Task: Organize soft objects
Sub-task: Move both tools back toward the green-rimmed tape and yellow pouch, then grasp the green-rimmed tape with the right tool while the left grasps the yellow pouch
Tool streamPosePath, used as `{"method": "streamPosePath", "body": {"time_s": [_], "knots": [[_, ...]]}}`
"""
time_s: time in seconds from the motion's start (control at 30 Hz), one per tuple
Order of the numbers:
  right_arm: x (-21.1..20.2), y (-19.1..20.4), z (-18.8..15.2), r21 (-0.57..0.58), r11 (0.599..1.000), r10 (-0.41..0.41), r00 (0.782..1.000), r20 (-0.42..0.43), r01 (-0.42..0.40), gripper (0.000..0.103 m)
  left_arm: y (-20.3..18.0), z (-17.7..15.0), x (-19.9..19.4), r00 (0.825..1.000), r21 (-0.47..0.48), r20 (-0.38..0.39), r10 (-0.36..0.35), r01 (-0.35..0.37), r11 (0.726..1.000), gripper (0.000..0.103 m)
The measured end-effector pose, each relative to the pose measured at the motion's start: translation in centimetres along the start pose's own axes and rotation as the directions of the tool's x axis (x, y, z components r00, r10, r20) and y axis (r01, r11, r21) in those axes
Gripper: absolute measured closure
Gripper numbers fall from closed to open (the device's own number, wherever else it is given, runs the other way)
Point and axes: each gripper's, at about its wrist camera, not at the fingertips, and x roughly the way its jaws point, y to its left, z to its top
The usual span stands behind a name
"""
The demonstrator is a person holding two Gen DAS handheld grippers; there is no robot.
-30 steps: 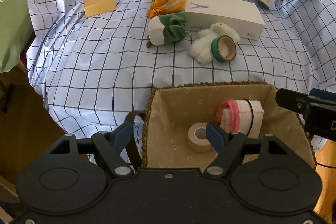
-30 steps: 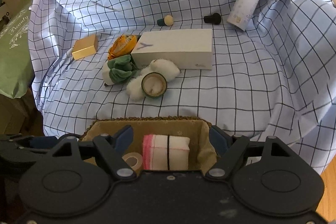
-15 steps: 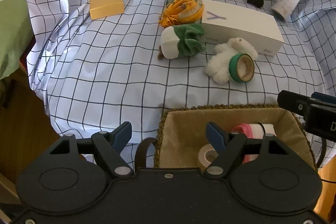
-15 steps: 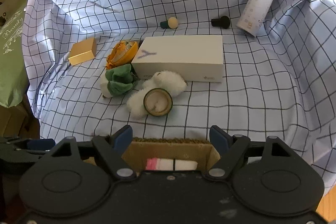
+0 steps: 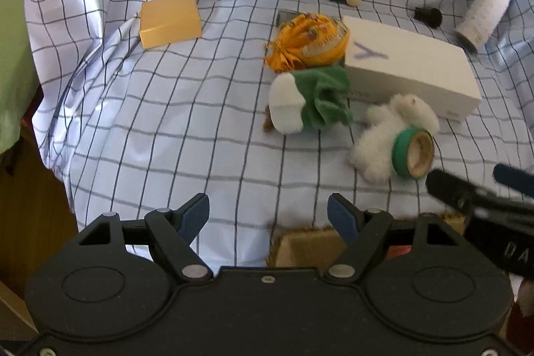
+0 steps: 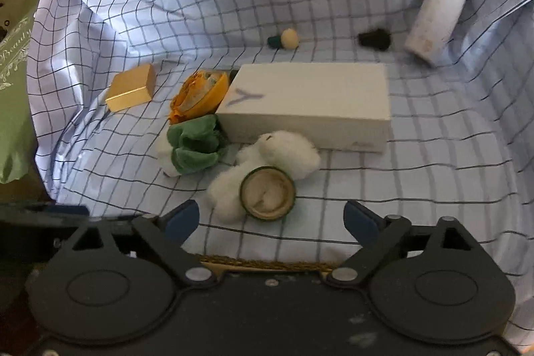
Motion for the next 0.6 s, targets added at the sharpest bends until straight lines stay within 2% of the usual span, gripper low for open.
{"method": "streamPosePath", "body": {"time_s": [0.07, 0.27, 0.6], "knots": [[0.9, 0.0, 0.3, 0.01, 1.0, 0.024, 0.999, -0.031, -0.023, 0.022, 0.3, 0.7, 0.5, 1.0, -0.001, 0.004, 0.006, -0.006, 1.0, 0.028], [3.6, -0.3, 1.2, 0.051, 0.999, 0.007, 0.998, -0.056, -0.004, 0.025, 0.8, 2.4, 2.1, 1.0, -0.01, 0.004, 0.016, -0.016, 1.0, 0.028], [5.9, -0.7, 1.7, 0.063, 0.998, 0.021, 0.996, -0.084, -0.016, 0.031, 1.2, 4.9, 3.7, 0.999, -0.011, 0.046, -0.026, 0.027, 1.0, 0.027]]}}
